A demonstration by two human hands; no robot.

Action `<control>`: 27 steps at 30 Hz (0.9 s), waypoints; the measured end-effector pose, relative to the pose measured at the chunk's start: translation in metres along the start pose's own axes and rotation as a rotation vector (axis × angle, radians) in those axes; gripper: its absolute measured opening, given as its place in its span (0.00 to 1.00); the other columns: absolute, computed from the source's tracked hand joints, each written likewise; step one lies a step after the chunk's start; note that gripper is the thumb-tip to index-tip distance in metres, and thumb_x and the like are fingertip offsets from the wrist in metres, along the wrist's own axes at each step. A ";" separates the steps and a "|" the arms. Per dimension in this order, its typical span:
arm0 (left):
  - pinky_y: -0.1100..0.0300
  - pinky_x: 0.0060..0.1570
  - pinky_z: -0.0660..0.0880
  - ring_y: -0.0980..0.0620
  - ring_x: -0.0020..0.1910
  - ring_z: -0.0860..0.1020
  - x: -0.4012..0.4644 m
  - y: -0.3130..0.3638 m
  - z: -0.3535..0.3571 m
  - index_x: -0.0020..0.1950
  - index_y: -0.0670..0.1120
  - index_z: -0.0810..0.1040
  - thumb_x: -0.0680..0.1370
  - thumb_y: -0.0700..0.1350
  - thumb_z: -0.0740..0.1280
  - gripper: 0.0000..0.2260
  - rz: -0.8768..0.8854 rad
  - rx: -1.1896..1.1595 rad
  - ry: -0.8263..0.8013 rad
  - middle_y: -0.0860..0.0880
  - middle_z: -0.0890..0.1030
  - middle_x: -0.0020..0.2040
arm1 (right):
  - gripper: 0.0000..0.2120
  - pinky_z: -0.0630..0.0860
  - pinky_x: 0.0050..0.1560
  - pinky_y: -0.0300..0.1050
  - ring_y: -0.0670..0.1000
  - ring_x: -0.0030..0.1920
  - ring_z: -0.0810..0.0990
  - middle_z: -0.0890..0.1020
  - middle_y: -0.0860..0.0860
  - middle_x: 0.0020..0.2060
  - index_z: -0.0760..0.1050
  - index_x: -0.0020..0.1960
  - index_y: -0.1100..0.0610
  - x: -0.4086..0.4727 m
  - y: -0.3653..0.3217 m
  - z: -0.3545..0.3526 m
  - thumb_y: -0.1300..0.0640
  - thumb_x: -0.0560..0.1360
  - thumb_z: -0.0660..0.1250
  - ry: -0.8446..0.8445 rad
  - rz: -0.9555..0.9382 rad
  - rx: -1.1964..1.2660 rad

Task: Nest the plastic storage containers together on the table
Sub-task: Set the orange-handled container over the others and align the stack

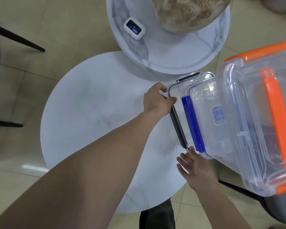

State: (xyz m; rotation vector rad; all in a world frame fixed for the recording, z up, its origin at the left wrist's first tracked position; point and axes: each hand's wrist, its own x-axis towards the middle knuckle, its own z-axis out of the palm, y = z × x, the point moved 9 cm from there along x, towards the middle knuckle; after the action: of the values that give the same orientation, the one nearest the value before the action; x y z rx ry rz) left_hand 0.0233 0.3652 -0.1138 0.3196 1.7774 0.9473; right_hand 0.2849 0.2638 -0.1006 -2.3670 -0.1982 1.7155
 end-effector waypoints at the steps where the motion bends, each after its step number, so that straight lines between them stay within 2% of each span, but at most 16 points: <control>1: 0.62 0.32 0.75 0.45 0.36 0.85 0.001 0.001 0.000 0.49 0.50 0.74 0.72 0.44 0.78 0.14 -0.001 0.002 0.000 0.44 0.86 0.43 | 0.20 0.77 0.55 0.54 0.56 0.51 0.83 0.83 0.57 0.54 0.75 0.62 0.62 0.000 -0.001 0.001 0.49 0.77 0.68 -0.004 0.000 -0.002; 8: 0.59 0.36 0.78 0.42 0.41 0.86 0.005 0.008 0.000 0.48 0.50 0.74 0.71 0.44 0.78 0.14 0.003 0.003 -0.004 0.44 0.85 0.44 | 0.21 0.78 0.57 0.55 0.56 0.52 0.83 0.82 0.58 0.56 0.75 0.63 0.62 -0.001 -0.007 0.005 0.50 0.77 0.68 -0.009 -0.008 -0.006; 15: 0.58 0.36 0.79 0.44 0.40 0.86 0.007 0.008 0.001 0.47 0.51 0.74 0.71 0.45 0.79 0.14 -0.003 0.018 -0.010 0.46 0.85 0.41 | 0.21 0.78 0.58 0.56 0.58 0.52 0.82 0.82 0.58 0.57 0.74 0.64 0.61 0.000 -0.008 0.006 0.50 0.77 0.68 -0.009 -0.011 -0.015; 18: 0.61 0.32 0.75 0.44 0.38 0.86 0.006 0.007 0.000 0.44 0.54 0.73 0.70 0.45 0.79 0.15 -0.012 0.001 -0.002 0.49 0.84 0.38 | 0.18 0.78 0.56 0.55 0.56 0.51 0.83 0.83 0.58 0.55 0.76 0.60 0.62 0.001 -0.008 0.005 0.50 0.77 0.68 -0.011 -0.012 -0.020; 22: 0.60 0.34 0.77 0.45 0.39 0.86 0.007 0.006 0.000 0.42 0.55 0.72 0.70 0.45 0.79 0.15 -0.014 -0.003 0.007 0.49 0.85 0.38 | 0.16 0.78 0.57 0.55 0.56 0.51 0.83 0.83 0.57 0.53 0.76 0.56 0.61 0.003 -0.008 0.003 0.50 0.77 0.68 -0.013 -0.011 -0.026; 27: 0.60 0.34 0.77 0.47 0.35 0.84 0.007 0.005 0.001 0.44 0.53 0.73 0.71 0.45 0.78 0.14 -0.017 0.005 0.008 0.49 0.84 0.37 | 0.17 0.78 0.56 0.55 0.56 0.51 0.83 0.83 0.57 0.53 0.76 0.58 0.61 0.002 -0.008 0.003 0.49 0.76 0.69 -0.020 -0.014 -0.015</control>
State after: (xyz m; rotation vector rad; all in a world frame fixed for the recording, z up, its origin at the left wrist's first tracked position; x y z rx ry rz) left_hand 0.0203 0.3732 -0.1151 0.3044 1.7872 0.9337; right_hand 0.2822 0.2718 -0.1014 -2.3542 -0.2307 1.7375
